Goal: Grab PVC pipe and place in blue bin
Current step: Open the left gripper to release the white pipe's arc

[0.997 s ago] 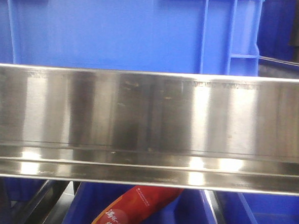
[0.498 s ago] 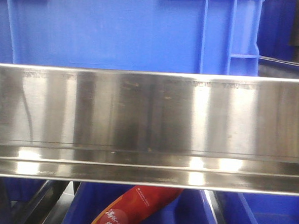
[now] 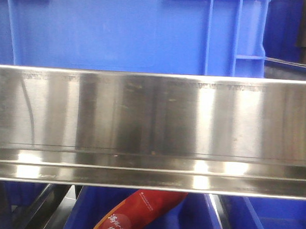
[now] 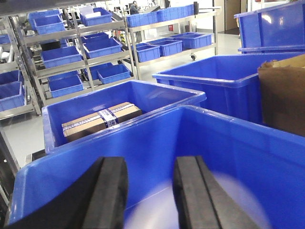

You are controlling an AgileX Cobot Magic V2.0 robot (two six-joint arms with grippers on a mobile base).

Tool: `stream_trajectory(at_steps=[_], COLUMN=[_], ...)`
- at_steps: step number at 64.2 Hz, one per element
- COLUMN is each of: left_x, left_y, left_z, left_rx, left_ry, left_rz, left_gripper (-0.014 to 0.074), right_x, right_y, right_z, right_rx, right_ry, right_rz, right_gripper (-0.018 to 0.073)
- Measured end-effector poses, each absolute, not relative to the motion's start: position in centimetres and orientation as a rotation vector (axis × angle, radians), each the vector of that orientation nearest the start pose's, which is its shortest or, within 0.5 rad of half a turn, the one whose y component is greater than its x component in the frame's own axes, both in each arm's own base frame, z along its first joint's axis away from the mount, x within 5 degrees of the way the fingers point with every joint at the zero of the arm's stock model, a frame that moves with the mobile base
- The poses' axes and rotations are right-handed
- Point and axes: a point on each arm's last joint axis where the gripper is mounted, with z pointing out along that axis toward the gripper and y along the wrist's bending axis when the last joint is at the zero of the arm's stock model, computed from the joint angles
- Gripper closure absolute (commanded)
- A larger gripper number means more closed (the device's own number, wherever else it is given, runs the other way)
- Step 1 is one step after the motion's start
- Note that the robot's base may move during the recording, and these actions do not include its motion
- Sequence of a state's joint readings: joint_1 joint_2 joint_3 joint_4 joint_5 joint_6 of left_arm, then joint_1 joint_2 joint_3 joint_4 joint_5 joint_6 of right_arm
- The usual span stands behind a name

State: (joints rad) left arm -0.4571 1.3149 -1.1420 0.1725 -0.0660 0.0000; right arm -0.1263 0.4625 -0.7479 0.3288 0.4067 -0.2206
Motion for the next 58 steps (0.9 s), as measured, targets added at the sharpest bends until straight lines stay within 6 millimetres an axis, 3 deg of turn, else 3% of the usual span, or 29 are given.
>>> stream_trajectory(at_steps=[4, 14, 37, 46, 58], left_x=[27.6, 26.5, 21.6, 19.5, 16.1], left_y=[-13.7, -13.6, -12.2, -11.0, -9.0], left_z=[40.4, 40.9, 44.2, 45.1, 44.8], left_rx=[0.504, 0.517, 0.525, 0.520, 0.507], left_ry=[1.519, 1.550, 1.504, 1.511, 1.484], left_rz=[-0.231, -0.229, -0.255, -0.251, -0.253], left_gripper=[0.0451, 0.0708, 0.0707, 0.0707, 0.0707], right_x=[8.1, 7.9, 7.4, 8.4, 10.5], right_y=[0.1, 0.2, 1.1, 1.5, 2.7], right_z=[39.4, 39.9, 41.8, 42.0, 42.0], right_rx=[0.066, 0.030, -0.039, -0.069, -0.131], right_ry=[1.584, 1.569, 1.486, 1.474, 1.468], right_rz=[0.068, 0.047, 0.148, 0.197, 0.282], right_gripper=[0.0727, 0.0727, 0.0727, 0.0727, 0.0727])
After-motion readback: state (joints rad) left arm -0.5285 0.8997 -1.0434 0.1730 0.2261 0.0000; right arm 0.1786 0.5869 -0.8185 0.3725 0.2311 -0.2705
